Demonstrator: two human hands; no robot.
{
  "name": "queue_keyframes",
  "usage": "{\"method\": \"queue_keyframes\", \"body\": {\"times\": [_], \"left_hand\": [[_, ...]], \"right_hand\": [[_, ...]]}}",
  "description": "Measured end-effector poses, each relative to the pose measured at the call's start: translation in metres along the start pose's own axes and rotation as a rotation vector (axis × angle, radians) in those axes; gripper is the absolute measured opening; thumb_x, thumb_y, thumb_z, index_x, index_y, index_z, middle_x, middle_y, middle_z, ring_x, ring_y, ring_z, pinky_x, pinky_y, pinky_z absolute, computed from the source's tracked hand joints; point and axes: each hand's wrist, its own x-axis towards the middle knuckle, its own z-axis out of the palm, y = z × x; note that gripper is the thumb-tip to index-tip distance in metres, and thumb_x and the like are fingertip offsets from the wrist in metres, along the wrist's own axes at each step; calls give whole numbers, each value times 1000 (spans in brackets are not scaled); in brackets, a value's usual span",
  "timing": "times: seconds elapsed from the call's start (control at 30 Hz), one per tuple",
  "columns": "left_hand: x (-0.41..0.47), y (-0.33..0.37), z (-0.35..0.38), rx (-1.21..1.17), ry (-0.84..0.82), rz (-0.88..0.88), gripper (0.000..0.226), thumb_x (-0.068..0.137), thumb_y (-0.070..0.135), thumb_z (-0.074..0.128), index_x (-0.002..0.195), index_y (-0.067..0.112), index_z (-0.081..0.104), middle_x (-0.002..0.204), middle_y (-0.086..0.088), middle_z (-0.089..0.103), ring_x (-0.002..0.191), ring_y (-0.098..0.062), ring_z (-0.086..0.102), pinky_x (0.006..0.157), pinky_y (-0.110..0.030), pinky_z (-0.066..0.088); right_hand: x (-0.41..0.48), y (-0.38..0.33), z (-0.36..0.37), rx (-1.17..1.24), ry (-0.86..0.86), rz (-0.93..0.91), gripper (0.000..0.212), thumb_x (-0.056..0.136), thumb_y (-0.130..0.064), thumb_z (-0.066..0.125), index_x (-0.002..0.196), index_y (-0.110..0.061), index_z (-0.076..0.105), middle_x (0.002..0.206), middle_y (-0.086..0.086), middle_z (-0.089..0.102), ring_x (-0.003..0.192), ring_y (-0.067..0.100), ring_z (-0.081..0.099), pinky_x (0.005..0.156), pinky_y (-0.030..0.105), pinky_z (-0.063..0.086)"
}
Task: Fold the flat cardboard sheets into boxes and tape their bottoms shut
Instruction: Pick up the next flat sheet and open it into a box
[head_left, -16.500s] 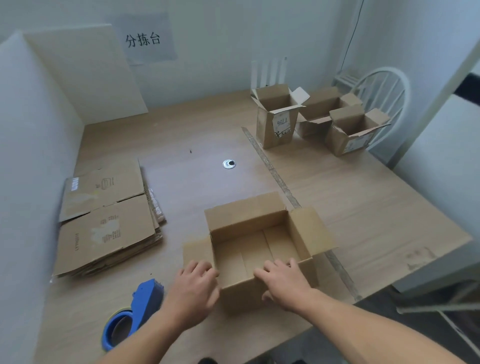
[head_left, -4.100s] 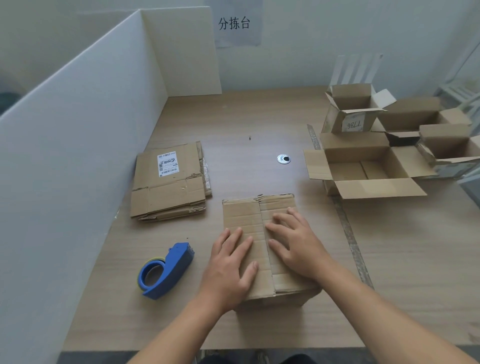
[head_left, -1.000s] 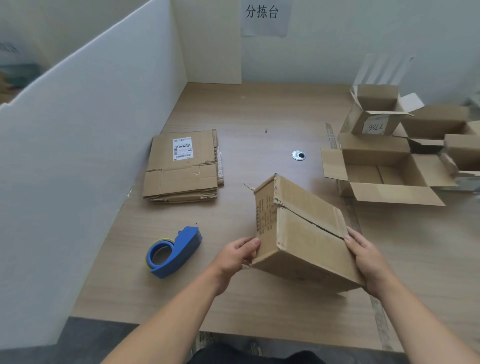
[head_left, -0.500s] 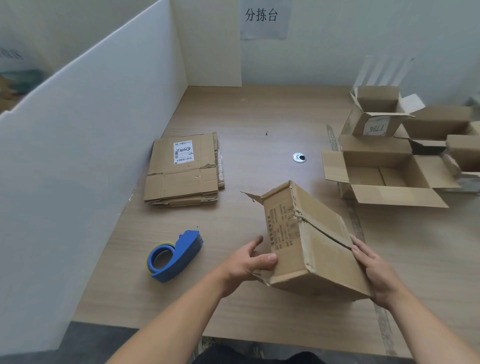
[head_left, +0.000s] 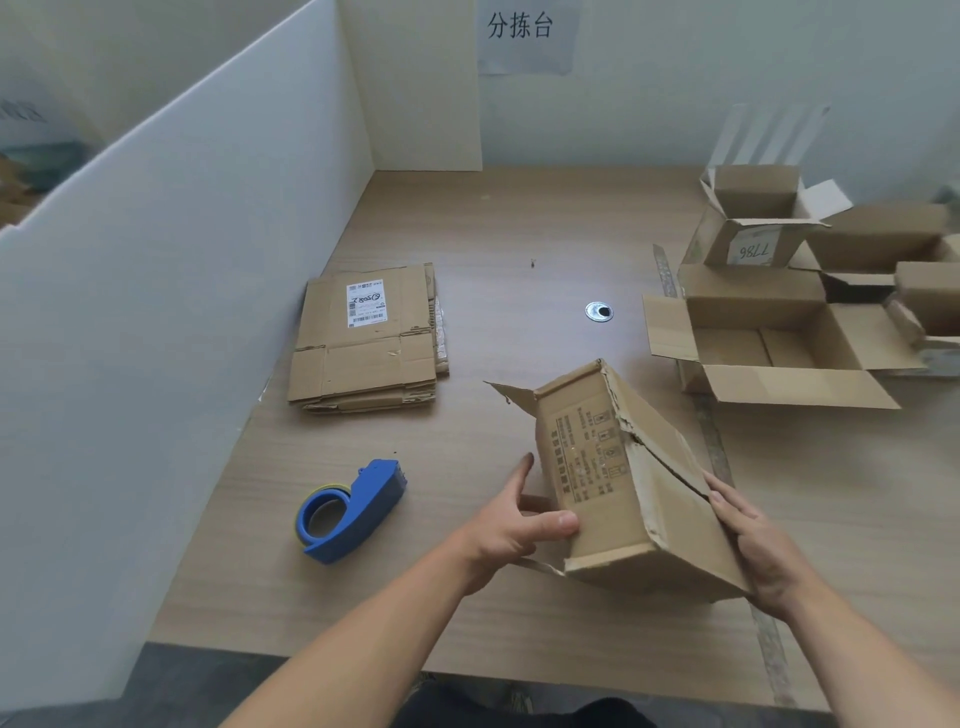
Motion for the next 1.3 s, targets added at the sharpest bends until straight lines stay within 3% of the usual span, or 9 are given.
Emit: {"method": "queue_keyframes", "body": {"times": [0.23, 0.33, 0.47, 0.57, 0.8, 0.97, 1.07, 1.2, 1.3], "left_hand": [[-1, -6, -16, -167, 231, 37, 126, 55, 38, 92, 151, 46, 11, 126, -2, 60, 112, -19, 64, 86, -36, 55], [-7, -9, -25, -140, 251, -2, 133, 52, 42, 96, 153, 46, 9, 138, 5, 50, 120, -18, 56, 103, -43, 48], [-15, -10, -36, 2, 386, -25, 114, 69, 39, 88, 155, 39, 13, 134, 7, 47, 114, -14, 53, 87, -37, 52], [-14, -19, -50, 110, 480, -45, 103, 77, 34, 84, 155, 36, 17, 132, 3, 47, 115, -18, 52, 101, -43, 48], [-13, -60, -60, 353, 699, -217, 90, 84, 32, 76, 156, 33, 21, 136, -13, 37, 116, -30, 51, 105, -47, 45], [-19, -76, -67, 502, 697, -245, 60, 92, 44, 63, 147, 27, 46, 160, -10, 23, 146, -31, 19, 119, -44, 22], [-25, -67, -68, 453, 737, -19, 47, 96, 37, 58, 141, 22, 53, 155, -4, 36, 144, -20, 31, 118, -40, 26], [-28, -58, -58, 779, 595, 287, 56, 96, 39, 55, 148, 23, 43, 157, 5, 32, 146, -13, 25, 121, -35, 22], [-18, -69, -53, 1038, 438, 197, 67, 98, 50, 45, 157, 28, 21, 165, 9, 4, 152, -13, -2, 124, -37, 9]], "right_hand": [[2, -6, 6, 9, 17, -50, 32, 103, -30, 44, 131, -36, 59, 127, -2, 66, 113, 25, 62, 87, 40, 50], [-1, -14, 13, -48, 28, -134, 31, 103, -29, 47, 131, -32, 60, 125, -1, 67, 110, 23, 63, 85, 39, 50], [-4, -23, 28, -130, 18, -251, 31, 101, -24, 52, 132, -25, 58, 119, -2, 67, 97, 14, 64, 78, 32, 51], [-3, -29, 45, -224, 25, -327, 33, 100, -20, 55, 133, -24, 55, 113, -3, 66, 91, 12, 64, 76, 29, 50], [8, 0, 83, -607, 74, -401, 43, 96, -24, 60, 138, -23, 51, 121, -5, 58, 113, 14, 56, 98, 31, 42], [-4, 36, 92, -698, 112, -369, 43, 96, -23, 59, 138, -22, 50, 129, -1, 62, 116, 18, 57, 92, 31, 43], [-9, 44, 103, -741, 151, -374, 49, 97, -22, 58, 144, -21, 44, 135, 3, 57, 123, 24, 54, 95, 33, 41], [-12, 51, 118, -778, 135, -474, 50, 98, -16, 57, 145, -23, 44, 145, 3, 44, 132, 23, 44, 102, 24, 31], [-11, 58, 130, -796, 70, -498, 36, 97, -14, 59, 133, -17, 59, 153, 8, 32, 138, 25, 38, 108, 18, 22]]}}
